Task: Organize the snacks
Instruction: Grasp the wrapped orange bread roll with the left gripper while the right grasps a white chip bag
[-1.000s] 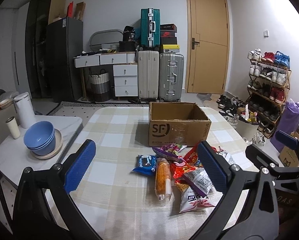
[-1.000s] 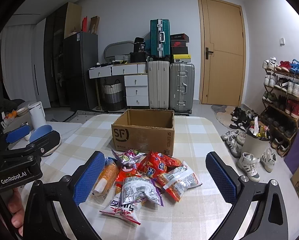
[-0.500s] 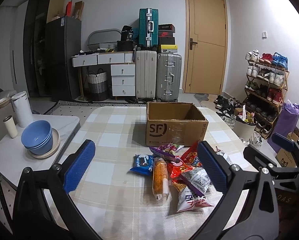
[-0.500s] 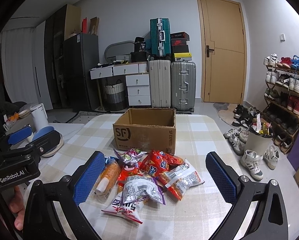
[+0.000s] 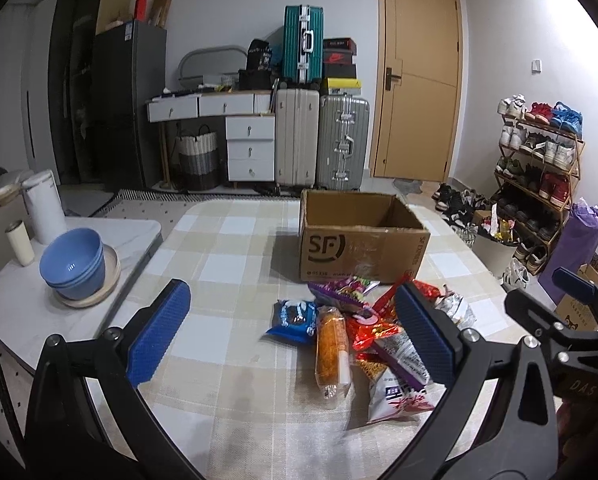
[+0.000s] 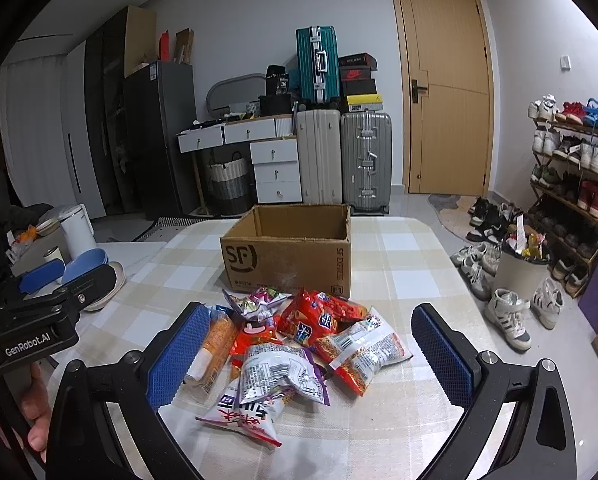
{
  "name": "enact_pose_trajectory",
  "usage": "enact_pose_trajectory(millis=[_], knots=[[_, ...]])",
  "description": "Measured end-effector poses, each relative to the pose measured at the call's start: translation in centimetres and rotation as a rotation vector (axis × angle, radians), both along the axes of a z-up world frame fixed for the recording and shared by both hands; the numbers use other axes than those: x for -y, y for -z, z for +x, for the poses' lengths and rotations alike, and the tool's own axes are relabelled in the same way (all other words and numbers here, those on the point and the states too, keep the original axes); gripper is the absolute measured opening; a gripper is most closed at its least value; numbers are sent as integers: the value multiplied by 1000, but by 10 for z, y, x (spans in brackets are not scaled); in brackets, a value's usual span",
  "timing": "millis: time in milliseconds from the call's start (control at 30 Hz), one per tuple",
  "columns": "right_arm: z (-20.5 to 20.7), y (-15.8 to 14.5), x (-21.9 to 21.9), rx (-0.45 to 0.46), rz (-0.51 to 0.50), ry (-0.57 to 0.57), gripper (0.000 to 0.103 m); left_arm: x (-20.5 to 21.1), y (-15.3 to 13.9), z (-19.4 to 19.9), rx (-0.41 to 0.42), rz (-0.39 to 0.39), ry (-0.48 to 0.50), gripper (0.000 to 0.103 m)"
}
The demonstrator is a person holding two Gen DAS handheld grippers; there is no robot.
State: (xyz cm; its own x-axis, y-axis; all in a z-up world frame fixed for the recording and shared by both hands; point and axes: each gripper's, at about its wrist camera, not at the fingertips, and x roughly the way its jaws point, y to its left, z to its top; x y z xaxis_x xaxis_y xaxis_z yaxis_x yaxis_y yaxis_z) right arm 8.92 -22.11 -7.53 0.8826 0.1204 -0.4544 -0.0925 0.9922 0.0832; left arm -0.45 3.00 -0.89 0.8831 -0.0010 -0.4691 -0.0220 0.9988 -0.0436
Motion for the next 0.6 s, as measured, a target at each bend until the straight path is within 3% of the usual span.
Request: enact_pose_trajectory(millis=[267,533,600], knots=[[22,27,10,-62,40,-70,103,-14,37,35,-76,-37,15,102],[56,73,13,-201,181,-216,103,-32,96,85,-240,-161,105,101],[62,83,13,-220,195,-225,103,-27,107,96,-269,-161,135,101]])
